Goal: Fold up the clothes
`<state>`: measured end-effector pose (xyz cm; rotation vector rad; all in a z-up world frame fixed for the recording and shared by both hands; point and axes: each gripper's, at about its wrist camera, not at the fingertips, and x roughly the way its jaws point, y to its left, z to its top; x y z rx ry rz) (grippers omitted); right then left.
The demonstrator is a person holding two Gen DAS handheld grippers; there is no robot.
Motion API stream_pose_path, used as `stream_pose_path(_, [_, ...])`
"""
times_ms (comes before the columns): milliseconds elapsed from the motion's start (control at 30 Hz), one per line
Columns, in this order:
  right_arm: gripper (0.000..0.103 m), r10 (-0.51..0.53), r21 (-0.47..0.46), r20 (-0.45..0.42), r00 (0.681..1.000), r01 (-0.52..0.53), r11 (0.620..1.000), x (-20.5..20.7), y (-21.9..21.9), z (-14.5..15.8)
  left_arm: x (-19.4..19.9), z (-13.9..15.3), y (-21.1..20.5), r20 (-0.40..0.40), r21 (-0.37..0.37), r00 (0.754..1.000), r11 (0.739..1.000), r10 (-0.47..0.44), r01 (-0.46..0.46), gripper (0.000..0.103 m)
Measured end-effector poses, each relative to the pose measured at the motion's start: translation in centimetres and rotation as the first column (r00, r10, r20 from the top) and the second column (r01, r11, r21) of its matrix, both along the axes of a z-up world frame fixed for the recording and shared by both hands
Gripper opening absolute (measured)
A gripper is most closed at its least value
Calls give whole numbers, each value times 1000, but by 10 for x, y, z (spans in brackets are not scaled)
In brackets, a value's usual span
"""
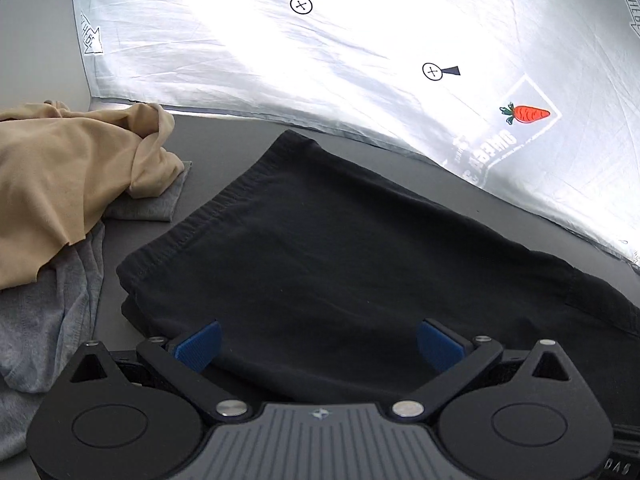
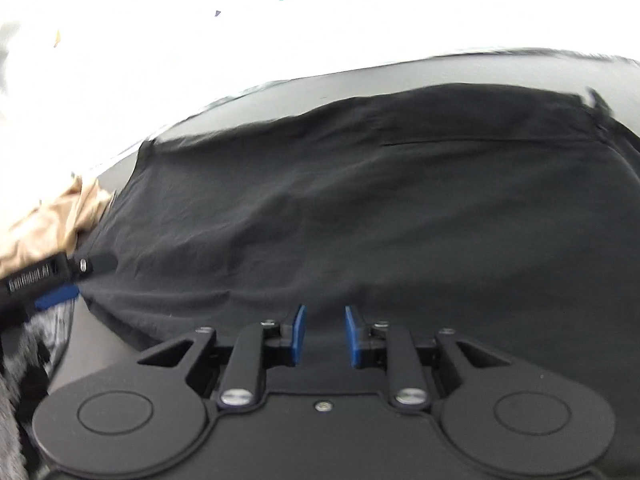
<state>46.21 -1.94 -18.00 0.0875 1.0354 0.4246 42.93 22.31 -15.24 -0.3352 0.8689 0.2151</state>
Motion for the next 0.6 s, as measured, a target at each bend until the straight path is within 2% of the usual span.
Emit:
stream_pose_path(67, [25, 46, -72, 12, 999, -45, 996, -16, 23, -10, 8, -3, 19, 1, -9, 1000, 1000, 1, -1, 103])
stream_pose_path(167, [27, 135, -203, 47, 990, -123, 972, -39, 42, -10, 20, -8, 48, 2, -21, 1000, 1000, 2, -2, 103])
stream_pose_path(300, [26, 75, -185, -9, 997, -75, 980, -30, 38, -1, 15, -25, 48, -8, 14, 998, 998, -60, 60, 103])
stream_pose_path(367, [16, 22, -157, 43, 999, -15, 987, -19, 31, 5, 13, -33, 48, -13, 31, 996, 995, -92, 92, 103])
stream_pose_path(467, [7, -36, -151, 123, 992, 54, 987, 25, 36, 5, 13, -39, 31, -43, 141, 990, 981, -132, 136, 103])
stream_pose_path(533, [4, -88, -156, 159, 983, 113, 981, 63, 41, 1, 13, -41, 27, -42, 160, 992, 980, -116, 121, 103])
stream_pose_path(600, [2, -163, -134, 170, 972, 187, 973, 110, 44, -6, 14, -40, 29, -40, 140, 995, 985, -91, 96, 103])
